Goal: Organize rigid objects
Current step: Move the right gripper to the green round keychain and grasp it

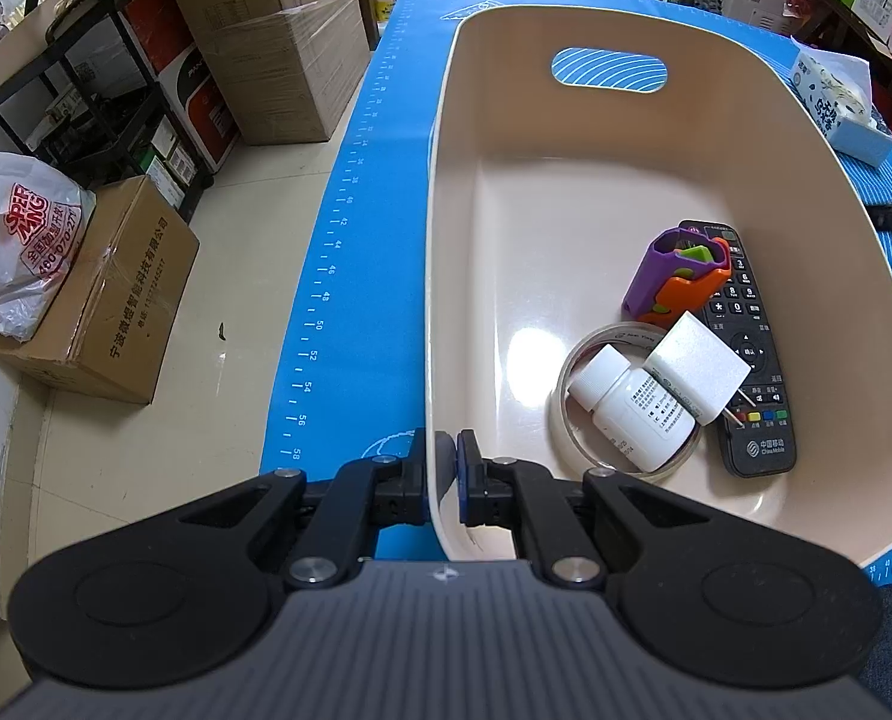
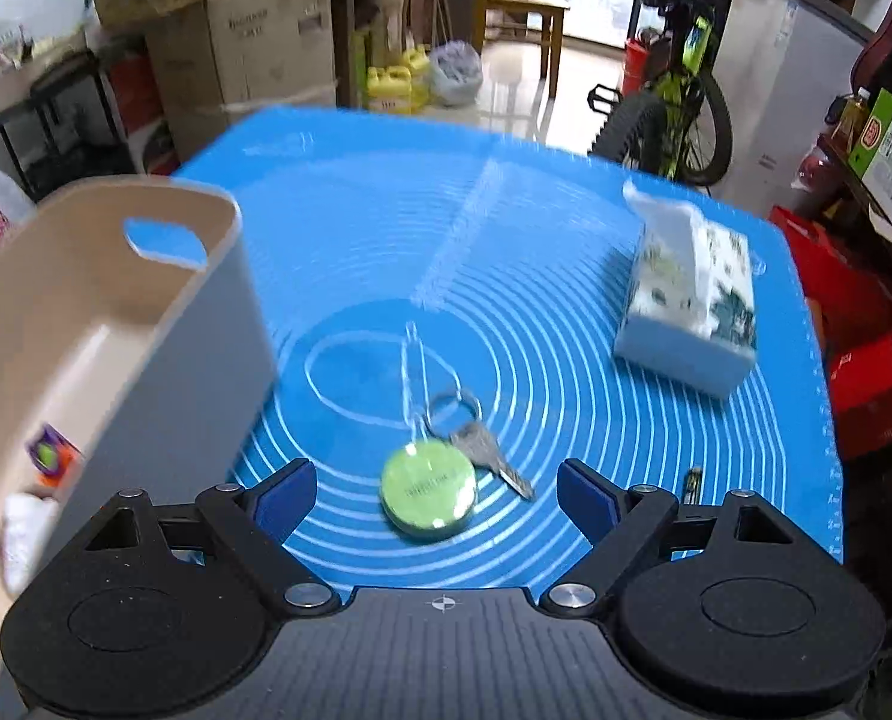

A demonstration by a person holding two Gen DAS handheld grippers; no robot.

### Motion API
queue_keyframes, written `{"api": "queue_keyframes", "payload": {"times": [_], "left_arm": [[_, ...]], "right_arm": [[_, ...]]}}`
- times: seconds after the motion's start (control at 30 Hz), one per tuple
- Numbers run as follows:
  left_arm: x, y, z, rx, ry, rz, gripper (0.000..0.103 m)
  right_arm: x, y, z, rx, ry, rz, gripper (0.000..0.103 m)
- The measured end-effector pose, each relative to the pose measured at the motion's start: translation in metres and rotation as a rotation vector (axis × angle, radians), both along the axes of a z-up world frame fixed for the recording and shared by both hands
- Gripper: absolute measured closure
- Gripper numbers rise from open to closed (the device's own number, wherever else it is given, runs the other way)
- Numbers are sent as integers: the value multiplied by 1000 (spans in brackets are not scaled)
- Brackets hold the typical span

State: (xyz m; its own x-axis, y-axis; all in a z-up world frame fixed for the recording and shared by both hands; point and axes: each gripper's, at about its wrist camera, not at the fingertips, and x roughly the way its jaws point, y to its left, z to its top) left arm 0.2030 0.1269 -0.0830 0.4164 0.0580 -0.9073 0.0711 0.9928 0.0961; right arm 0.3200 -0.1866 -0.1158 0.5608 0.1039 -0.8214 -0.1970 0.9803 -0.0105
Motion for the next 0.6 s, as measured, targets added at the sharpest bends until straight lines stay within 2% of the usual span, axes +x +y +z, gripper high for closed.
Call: {"api": "queue_keyframes", "payload": {"times": [0.23,0.4,0.6], "left_arm": [[0,0,0,2,0,0,93],[0,0,0,2,1,0,93],[-1,1,-1,6,1,-4,93]], "right_arm": [[5,3,-32,15,53,-7,20],[8,7,-45,26,51,-9,22],[9,9,-53,23,31,-23,34]]}}
